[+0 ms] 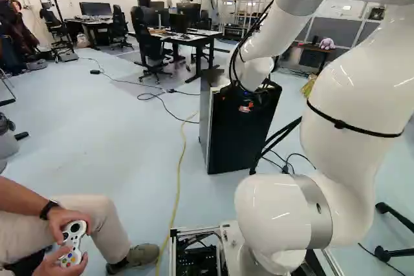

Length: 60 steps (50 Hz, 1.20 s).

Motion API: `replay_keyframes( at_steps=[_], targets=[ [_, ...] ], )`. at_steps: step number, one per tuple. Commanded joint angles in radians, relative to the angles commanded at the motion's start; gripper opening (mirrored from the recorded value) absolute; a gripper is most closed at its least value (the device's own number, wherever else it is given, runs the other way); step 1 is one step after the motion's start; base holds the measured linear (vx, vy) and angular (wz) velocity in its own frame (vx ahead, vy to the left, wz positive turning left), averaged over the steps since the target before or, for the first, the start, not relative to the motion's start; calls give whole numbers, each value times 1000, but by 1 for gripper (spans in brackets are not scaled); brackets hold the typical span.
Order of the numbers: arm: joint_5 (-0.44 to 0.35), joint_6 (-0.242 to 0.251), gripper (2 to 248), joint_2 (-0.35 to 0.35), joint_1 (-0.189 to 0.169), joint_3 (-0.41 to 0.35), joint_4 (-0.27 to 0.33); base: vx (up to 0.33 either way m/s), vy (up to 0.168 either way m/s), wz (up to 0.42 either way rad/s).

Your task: Grab a drink from the fridge

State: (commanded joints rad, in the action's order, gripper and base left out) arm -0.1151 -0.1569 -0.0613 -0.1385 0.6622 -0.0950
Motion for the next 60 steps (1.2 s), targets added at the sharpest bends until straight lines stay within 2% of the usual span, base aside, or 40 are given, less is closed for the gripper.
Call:
replay_keyframes(
  at_steps=[37,45,60],
  targets=[
    [-324,0,247,189,-25,-193,106,0,0,0],
    [-393,0,247,198,-37,-218,135,0,0,0],
    [-509,0,247,171,-42,-229,189,0,0,0]
  ],
)
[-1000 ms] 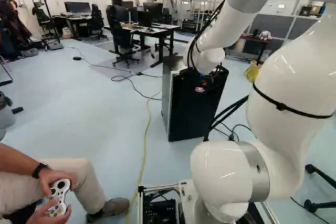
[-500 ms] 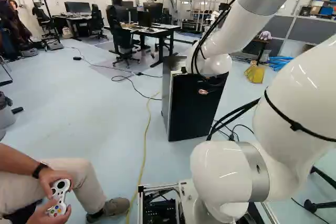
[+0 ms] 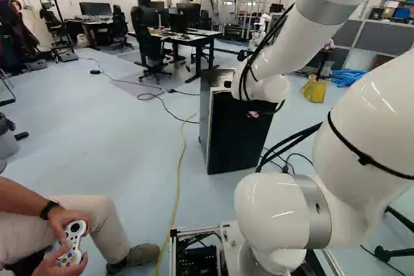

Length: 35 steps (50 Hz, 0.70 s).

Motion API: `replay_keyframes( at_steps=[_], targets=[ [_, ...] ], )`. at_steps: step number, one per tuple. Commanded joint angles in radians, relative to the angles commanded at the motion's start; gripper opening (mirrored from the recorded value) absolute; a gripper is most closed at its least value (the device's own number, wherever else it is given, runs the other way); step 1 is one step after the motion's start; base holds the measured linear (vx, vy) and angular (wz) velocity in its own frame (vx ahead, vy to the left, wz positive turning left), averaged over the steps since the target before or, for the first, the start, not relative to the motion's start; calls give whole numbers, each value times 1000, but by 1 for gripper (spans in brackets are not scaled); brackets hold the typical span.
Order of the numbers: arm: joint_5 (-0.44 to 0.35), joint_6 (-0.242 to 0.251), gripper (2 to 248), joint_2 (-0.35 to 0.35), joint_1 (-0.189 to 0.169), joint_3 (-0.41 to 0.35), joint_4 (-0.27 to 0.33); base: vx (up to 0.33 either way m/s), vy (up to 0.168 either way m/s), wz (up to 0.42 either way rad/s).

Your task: Grab a drink from the fridge

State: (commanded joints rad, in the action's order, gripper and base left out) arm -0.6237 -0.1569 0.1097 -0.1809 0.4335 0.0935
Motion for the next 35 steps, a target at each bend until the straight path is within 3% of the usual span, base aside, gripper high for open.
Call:
replay_keyframes(
  at_steps=[35],
  targets=[
    [-260,0,247,-78,-4,-11,117,0,0,0]
  ],
)
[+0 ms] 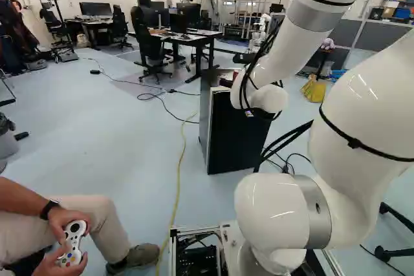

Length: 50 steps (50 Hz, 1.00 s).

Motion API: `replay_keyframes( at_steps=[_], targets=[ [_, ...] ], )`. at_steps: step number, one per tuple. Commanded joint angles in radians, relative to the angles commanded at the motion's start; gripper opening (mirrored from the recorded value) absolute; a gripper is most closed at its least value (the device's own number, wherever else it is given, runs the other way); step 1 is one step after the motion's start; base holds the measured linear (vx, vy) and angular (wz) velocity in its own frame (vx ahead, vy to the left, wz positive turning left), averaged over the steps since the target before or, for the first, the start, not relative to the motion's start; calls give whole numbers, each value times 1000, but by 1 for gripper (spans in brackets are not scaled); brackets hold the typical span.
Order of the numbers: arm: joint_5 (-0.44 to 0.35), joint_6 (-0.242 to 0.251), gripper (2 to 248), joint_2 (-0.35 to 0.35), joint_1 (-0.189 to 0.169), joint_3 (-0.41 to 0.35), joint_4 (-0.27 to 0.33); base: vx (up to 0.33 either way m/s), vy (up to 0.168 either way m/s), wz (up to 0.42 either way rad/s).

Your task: Grab a drink from the fridge

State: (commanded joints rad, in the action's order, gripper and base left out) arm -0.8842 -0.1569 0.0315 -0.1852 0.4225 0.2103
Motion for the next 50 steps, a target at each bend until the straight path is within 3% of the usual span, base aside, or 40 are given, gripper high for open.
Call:
replay_keyframes(
  at_steps=[50],
  targets=[
    [-77,0,247,-129,-41,9,16,0,0,0]
  ],
)
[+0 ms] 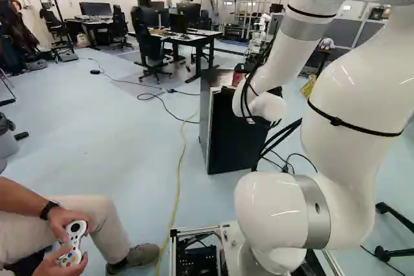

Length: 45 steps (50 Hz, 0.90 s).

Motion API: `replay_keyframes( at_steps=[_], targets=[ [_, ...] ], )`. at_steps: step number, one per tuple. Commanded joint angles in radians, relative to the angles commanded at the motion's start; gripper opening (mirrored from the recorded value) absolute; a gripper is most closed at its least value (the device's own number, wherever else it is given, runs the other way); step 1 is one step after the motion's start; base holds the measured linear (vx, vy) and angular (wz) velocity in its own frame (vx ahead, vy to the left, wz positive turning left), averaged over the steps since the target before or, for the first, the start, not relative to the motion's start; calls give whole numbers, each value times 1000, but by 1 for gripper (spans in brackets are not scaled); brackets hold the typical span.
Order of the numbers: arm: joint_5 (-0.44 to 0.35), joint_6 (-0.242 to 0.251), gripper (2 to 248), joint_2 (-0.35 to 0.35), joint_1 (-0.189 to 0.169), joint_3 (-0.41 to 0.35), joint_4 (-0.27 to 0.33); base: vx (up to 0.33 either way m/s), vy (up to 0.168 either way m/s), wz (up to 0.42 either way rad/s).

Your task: Grab a drink from the fridge

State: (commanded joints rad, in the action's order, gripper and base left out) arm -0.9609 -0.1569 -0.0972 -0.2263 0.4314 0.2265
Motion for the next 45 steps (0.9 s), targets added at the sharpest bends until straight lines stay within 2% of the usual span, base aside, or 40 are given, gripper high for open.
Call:
replay_keyframes(
  at_steps=[14,45],
  targets=[
    [-35,0,247,-5,-7,2,0,0,0,0],
    [-38,0,247,-27,-9,26,0,0,0,0]
  ],
)
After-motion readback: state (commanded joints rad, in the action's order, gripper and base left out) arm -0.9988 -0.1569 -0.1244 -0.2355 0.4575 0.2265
